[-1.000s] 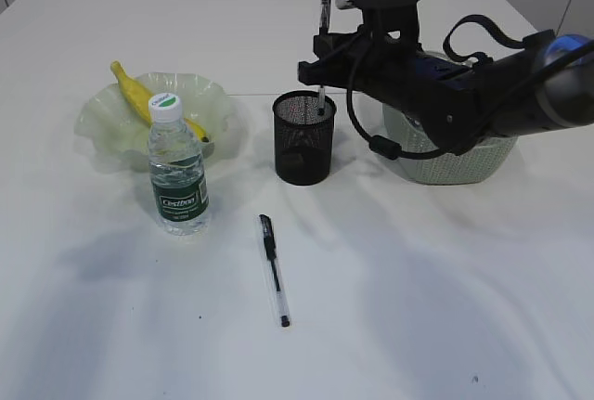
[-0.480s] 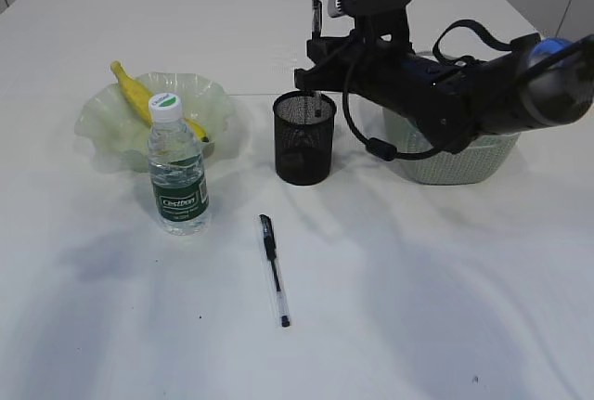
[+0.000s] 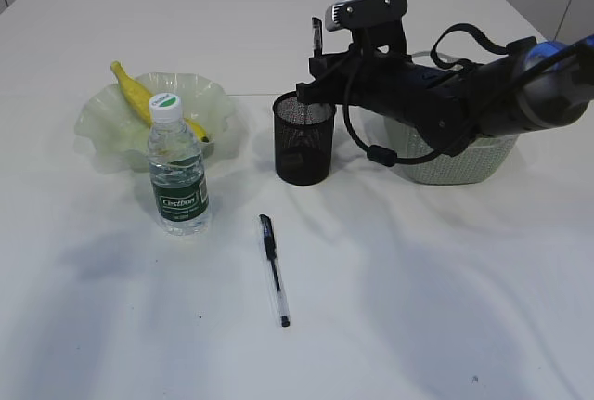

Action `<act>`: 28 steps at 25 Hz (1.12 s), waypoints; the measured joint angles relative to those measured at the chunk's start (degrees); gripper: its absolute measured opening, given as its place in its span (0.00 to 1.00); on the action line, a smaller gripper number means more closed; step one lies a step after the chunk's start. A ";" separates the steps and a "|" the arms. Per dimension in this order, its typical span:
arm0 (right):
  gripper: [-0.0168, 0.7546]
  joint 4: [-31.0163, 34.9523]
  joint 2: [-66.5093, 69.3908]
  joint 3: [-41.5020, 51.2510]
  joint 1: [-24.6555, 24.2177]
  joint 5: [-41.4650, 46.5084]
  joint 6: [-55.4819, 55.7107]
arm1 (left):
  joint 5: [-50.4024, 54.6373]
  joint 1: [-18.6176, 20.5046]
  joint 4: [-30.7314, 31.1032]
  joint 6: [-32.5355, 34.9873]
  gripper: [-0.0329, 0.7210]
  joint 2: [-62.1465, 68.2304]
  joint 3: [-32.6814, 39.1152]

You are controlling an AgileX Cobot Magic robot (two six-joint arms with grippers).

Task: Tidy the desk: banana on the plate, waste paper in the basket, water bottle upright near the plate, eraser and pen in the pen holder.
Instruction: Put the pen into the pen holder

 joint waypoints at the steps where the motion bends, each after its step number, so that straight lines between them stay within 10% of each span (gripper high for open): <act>1: 0.11 0.00 0.00 0.00 0.00 0.20 0.00 | 0.00 0.00 0.00 0.00 0.52 0.00 0.00; 28: 0.33 -0.12 -0.88 -0.10 0.00 3.10 0.12 | 0.00 0.00 0.00 0.00 0.52 0.00 0.00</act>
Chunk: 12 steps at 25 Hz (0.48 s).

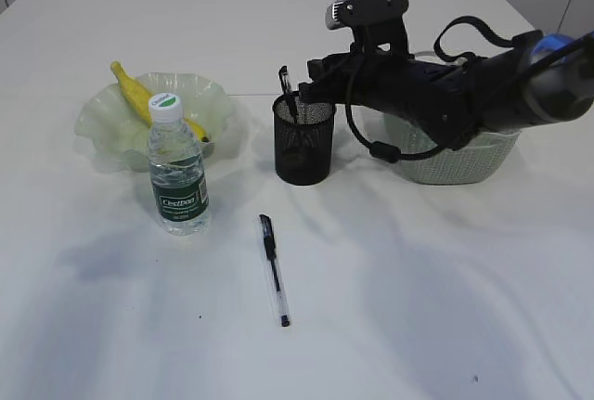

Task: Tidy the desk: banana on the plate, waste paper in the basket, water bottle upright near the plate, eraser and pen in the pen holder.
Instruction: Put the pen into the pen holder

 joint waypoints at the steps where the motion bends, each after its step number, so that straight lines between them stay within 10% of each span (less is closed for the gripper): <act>1: 0.33 0.00 -0.58 0.00 0.00 1.03 0.00 | 0.00 0.00 0.00 0.00 0.52 0.00 0.00; 12: 0.33 0.00 -13.18 0.00 0.00 22.81 0.00 | -0.44 0.00 0.00 0.00 0.52 0.00 0.00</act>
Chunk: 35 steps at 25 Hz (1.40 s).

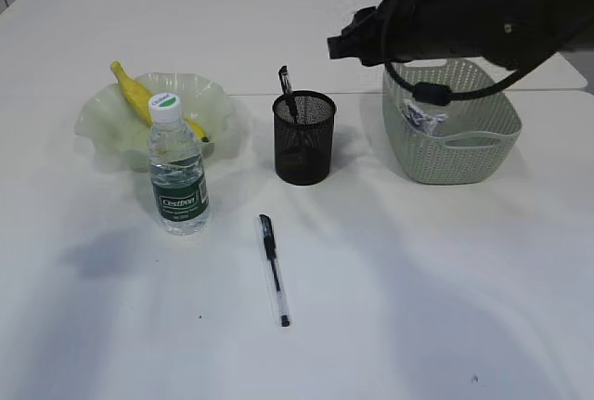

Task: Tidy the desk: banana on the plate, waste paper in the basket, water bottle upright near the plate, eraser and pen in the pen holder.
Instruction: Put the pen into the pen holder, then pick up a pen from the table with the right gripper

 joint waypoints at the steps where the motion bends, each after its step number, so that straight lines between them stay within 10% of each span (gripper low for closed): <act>1: 0.33 0.00 -1.50 0.00 0.00 2.37 0.00 | 0.00 0.00 0.00 0.00 0.52 0.00 0.00; 10: 0.33 5.11 -11.34 0.00 0.00 26.55 -1.55 | -1.50 0.00 0.00 0.00 0.52 0.00 0.00; 21: 0.33 34.35 -11.95 0.00 0.00 54.08 -13.93 | -1.49 0.00 0.00 0.00 0.52 0.00 0.00; 35: 0.33 23.79 -8.65 -5.75 7.33 58.58 5.22 | -2.20 0.00 0.00 0.00 0.52 0.00 0.00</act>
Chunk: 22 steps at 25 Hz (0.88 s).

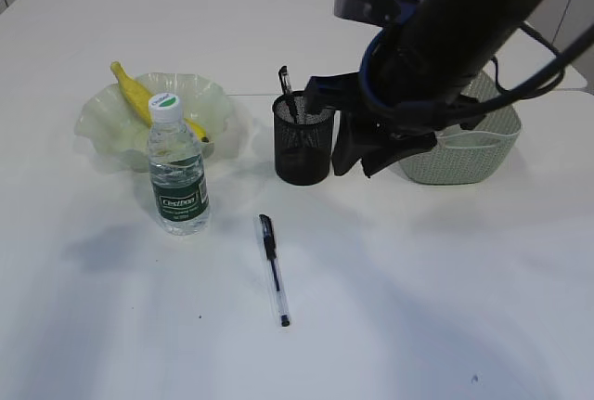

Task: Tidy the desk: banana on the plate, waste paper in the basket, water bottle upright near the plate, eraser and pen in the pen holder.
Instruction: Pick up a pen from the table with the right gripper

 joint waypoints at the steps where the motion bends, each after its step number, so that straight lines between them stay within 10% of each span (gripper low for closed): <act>1: 0.33 -0.59 1.41 -1.37 0.54 0.88 1.18 | -0.11 0.00 0.00 0.00 0.52 0.00 0.00; 22: 0.33 -4.63 24.90 -19.80 7.80 9.94 9.86 | -1.02 0.00 -0.34 0.00 0.52 0.00 0.00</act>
